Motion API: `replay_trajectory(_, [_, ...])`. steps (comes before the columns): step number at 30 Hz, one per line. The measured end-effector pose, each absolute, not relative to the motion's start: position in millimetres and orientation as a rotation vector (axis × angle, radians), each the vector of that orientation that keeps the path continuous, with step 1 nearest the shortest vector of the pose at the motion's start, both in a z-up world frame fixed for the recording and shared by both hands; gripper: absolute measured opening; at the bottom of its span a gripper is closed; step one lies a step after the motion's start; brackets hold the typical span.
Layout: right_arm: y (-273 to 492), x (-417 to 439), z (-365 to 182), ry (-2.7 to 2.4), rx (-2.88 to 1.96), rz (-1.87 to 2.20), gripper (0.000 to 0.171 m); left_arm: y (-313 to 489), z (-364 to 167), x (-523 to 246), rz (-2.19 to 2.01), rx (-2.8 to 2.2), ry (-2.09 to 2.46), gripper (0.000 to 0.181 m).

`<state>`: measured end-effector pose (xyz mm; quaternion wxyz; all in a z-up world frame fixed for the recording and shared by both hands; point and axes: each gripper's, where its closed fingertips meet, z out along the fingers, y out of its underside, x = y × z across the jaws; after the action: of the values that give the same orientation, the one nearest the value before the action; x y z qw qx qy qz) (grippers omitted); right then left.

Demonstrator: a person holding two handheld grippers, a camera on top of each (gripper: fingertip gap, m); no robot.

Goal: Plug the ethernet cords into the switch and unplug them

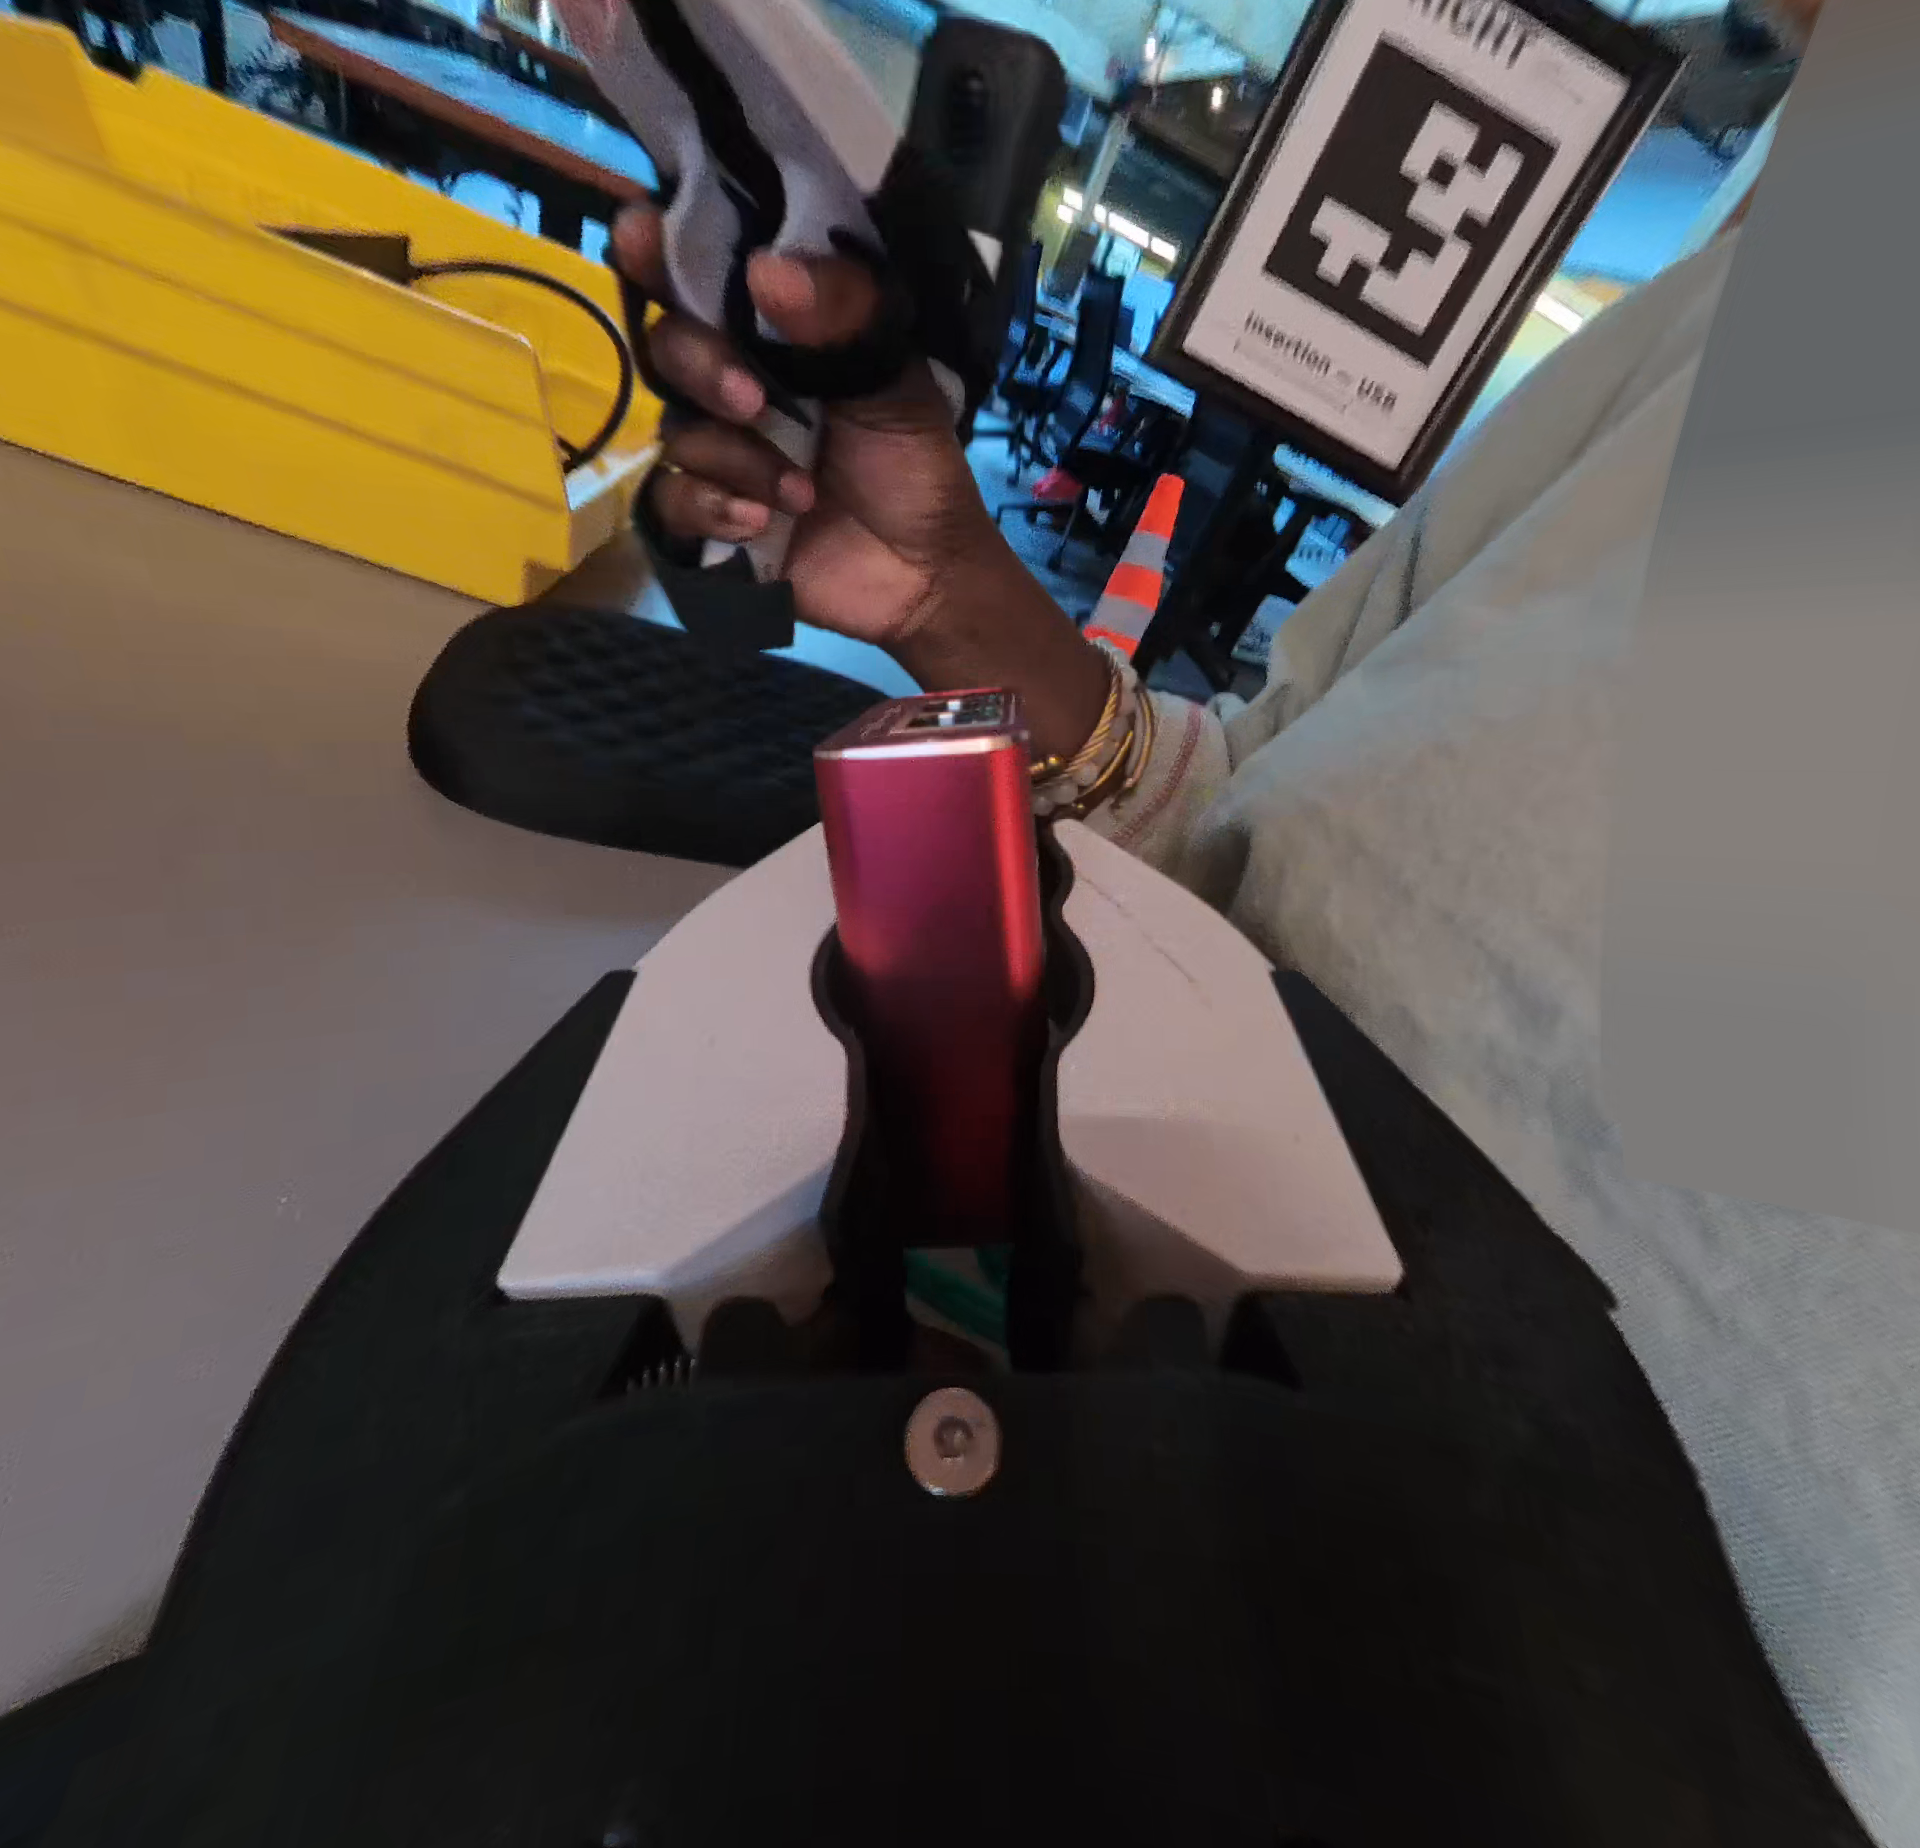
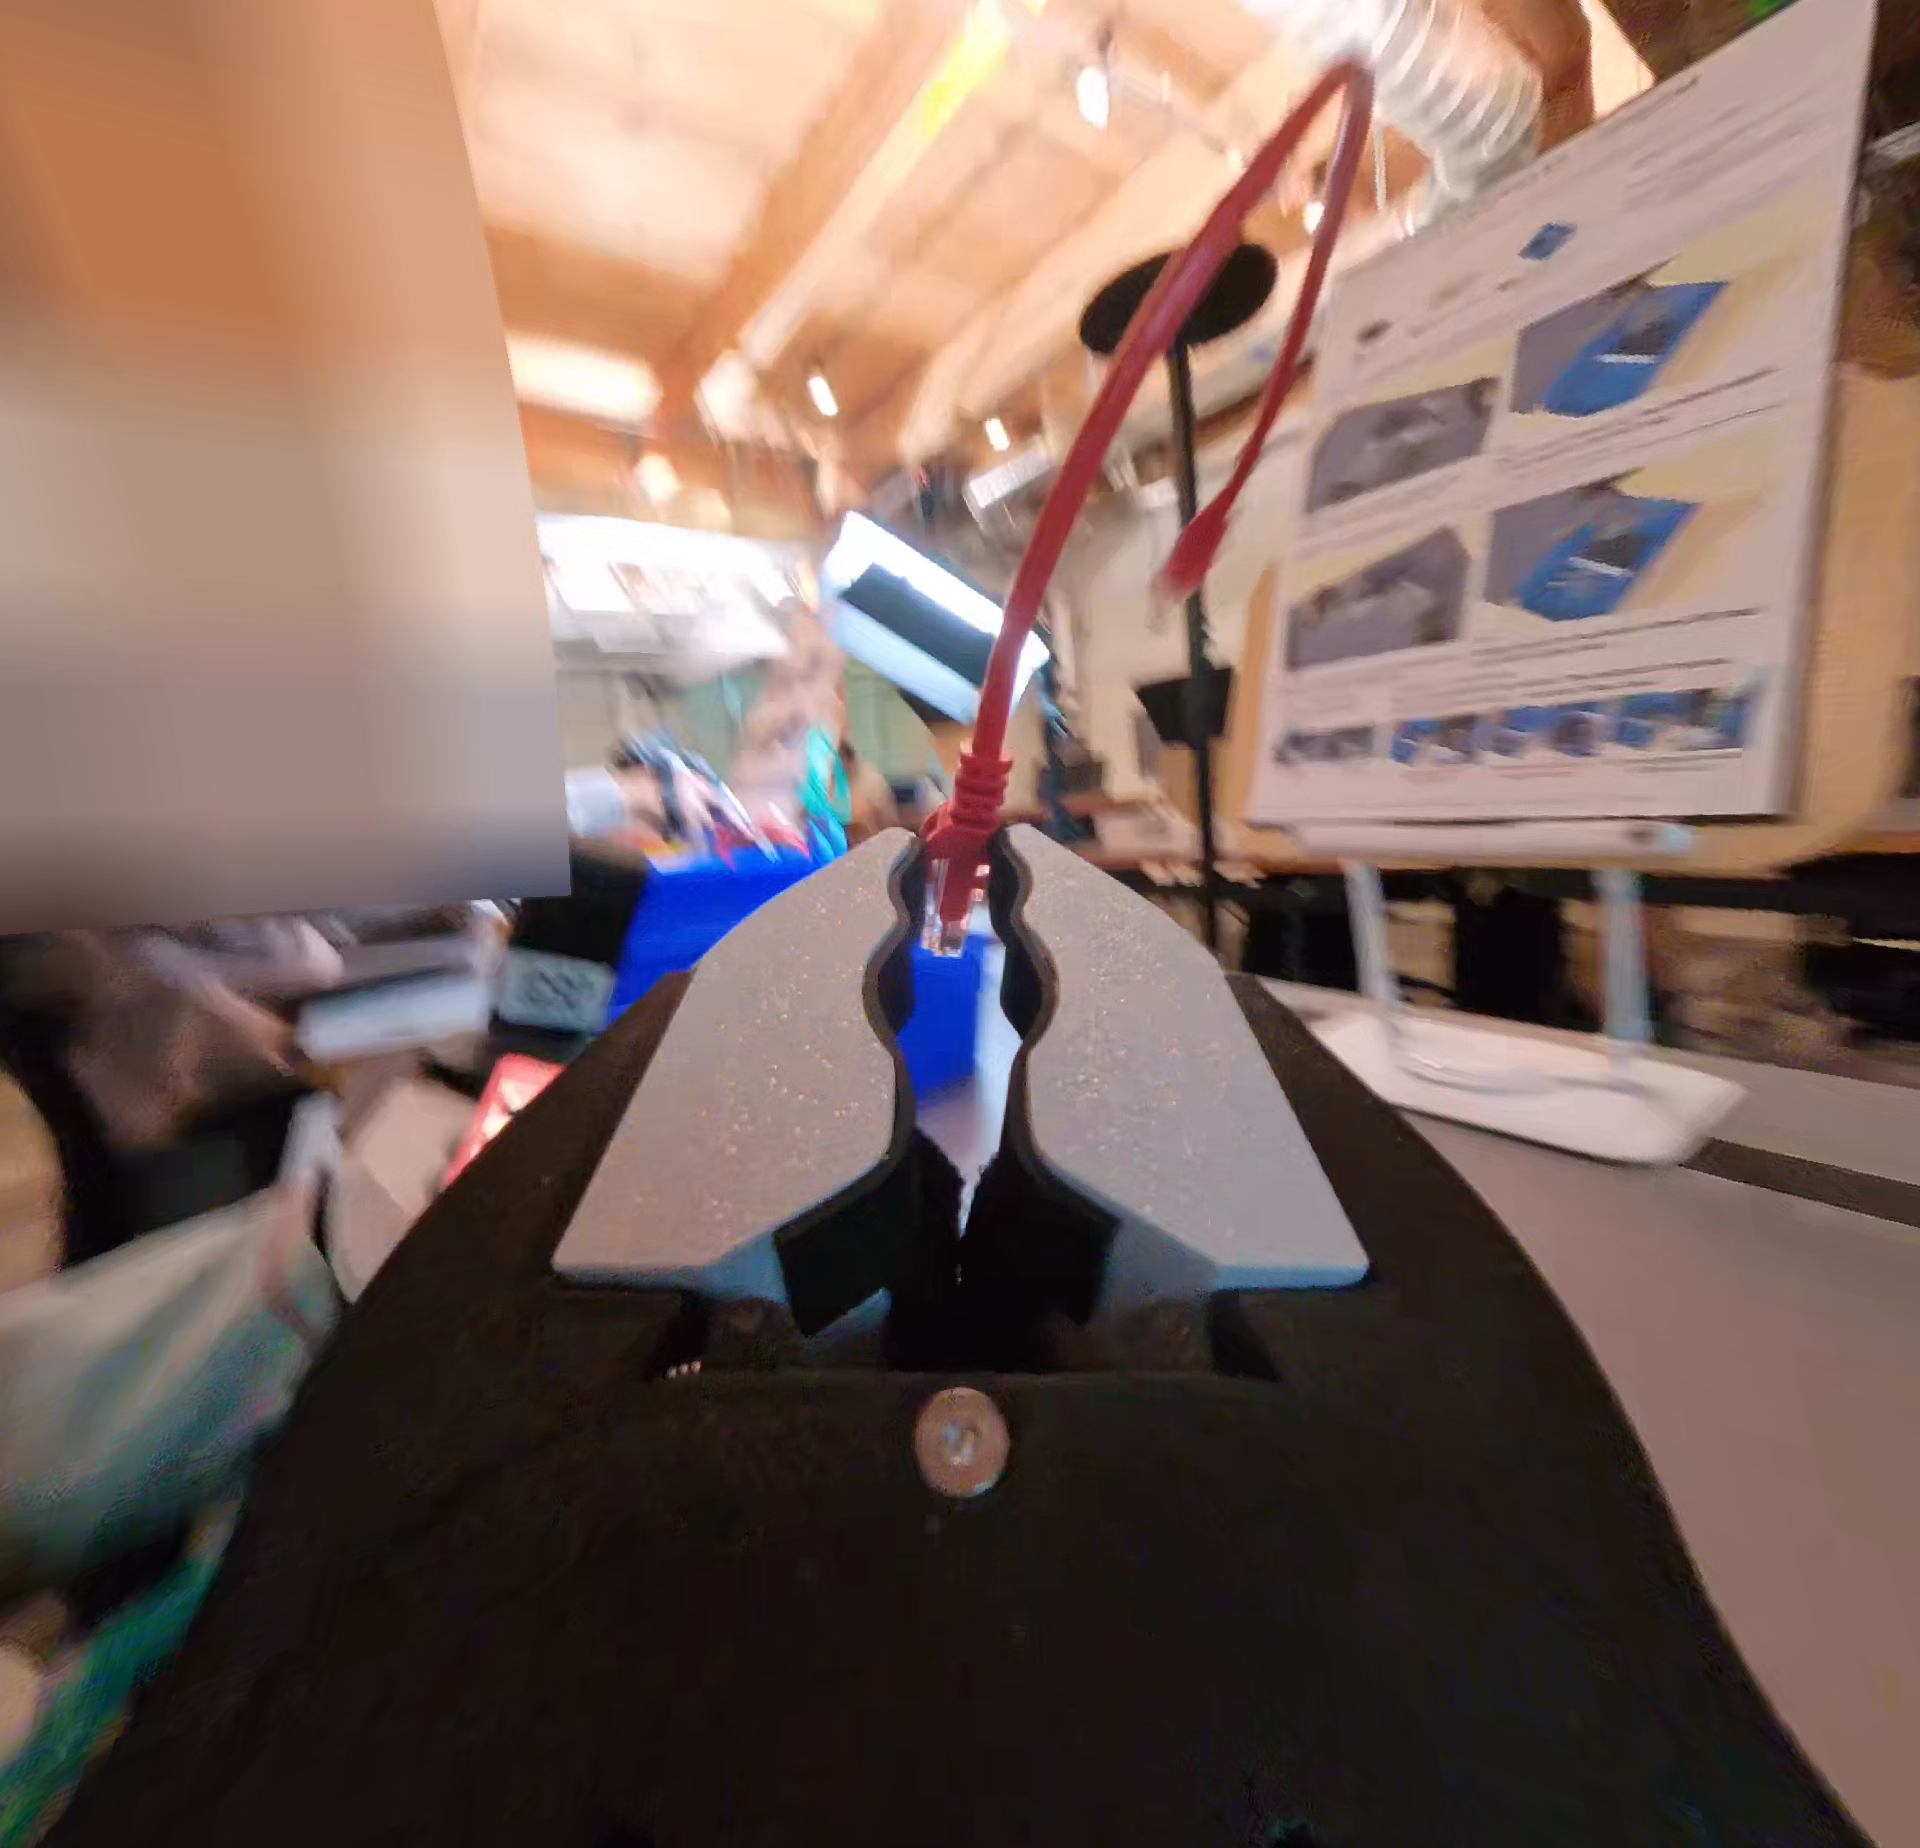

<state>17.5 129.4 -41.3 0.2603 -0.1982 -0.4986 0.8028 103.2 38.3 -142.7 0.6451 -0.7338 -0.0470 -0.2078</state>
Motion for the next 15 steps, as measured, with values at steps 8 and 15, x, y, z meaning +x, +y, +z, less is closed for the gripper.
replay_trajectory(8, [245.7, 33.4, -40.2, -1.439, -0.724, 1.404, 0.012, 36.6, -143.5, 74.7, -0.487, -1.612, -0.329, 0.031])
replay_trajectory(15, [343.1, 43.5, -79.5, -1.568, -0.965, 0.519, 0.013, 37.1, -144.5, 74.6, -0.507, -1.614, -0.336, 0.031])
